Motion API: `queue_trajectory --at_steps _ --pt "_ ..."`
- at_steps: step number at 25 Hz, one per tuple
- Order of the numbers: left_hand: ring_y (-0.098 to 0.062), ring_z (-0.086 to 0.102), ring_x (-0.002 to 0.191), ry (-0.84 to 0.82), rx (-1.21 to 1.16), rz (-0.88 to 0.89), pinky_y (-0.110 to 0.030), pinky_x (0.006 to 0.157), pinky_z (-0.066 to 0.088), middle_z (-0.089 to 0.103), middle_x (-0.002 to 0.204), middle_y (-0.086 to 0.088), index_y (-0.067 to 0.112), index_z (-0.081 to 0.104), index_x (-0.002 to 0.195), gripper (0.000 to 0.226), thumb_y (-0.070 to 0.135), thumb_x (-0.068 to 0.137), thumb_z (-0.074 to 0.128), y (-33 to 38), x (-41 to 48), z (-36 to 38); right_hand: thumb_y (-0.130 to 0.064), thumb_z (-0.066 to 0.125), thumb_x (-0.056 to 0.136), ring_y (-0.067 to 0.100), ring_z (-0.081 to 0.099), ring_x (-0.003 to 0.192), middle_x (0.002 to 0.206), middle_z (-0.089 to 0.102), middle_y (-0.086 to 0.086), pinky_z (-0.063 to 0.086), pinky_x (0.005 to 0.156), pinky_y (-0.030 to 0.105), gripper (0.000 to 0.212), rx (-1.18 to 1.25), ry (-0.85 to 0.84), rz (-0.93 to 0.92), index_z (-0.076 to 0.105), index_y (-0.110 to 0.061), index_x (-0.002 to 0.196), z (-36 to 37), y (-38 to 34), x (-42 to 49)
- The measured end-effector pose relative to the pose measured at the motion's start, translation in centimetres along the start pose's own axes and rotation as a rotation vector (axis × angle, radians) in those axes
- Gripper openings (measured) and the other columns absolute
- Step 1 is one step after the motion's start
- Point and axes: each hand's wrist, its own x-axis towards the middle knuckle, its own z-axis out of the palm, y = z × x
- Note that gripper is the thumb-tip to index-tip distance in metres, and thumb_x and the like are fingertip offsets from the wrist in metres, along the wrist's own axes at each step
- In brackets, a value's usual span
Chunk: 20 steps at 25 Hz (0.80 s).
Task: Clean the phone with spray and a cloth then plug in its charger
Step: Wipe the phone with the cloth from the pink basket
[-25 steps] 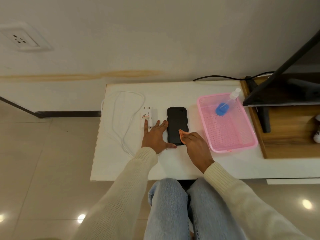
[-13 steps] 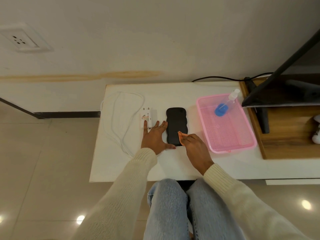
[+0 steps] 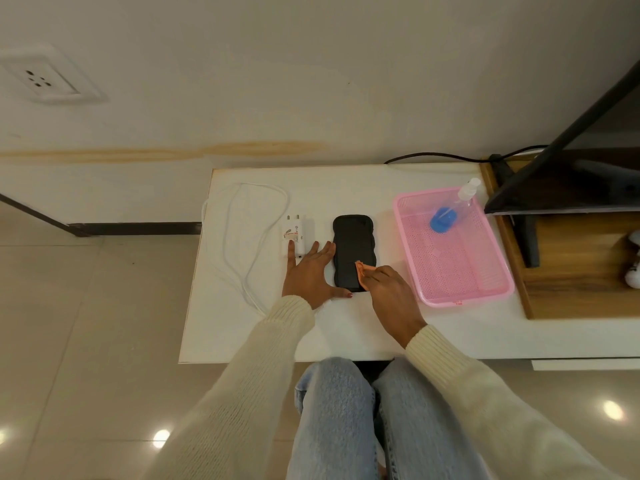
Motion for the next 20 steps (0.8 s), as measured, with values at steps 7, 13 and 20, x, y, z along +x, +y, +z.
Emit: queue_trajectory --at_steps 7,13,20 --pt "-0.010 0.008 0.145 0.010 -0.006 0.007 -0.042 0.104 -0.029 0.021 0.156 0.007 0.027 0.010 0.150 0.109 0.078 0.066 0.056 -0.1 0.0 0.1 0.007 0.079 0.062 0.031 0.067 0.070 0.080 0.073 0.019 0.056 0.064 0.032 0.030 -0.022 0.012 0.013 0.070 0.007 0.090 0.3 0.0 1.2" --pt "-0.010 0.007 0.145 0.001 -0.001 -0.001 -0.043 0.105 -0.028 0.020 0.156 0.007 0.027 0.010 0.150 0.108 0.077 0.066 0.057 -0.1 0.0 0.2 0.007 0.079 0.063 0.033 0.068 0.074 0.084 0.072 0.021 0.057 0.067 0.034 0.031 0.001 -0.019 0.000 0.070 0.007 0.092 0.2 0.1 0.4" --pt "-0.010 0.008 0.145 0.011 -0.013 0.012 -0.041 0.103 -0.030 0.020 0.156 0.008 0.028 0.010 0.150 0.108 0.078 0.066 0.056 -0.2 0.1 0.4 0.008 0.083 0.055 0.032 0.068 0.068 0.079 0.073 0.020 0.058 0.062 0.033 0.037 0.002 0.022 -0.007 0.070 0.008 0.089 0.2 0.0 1.1"
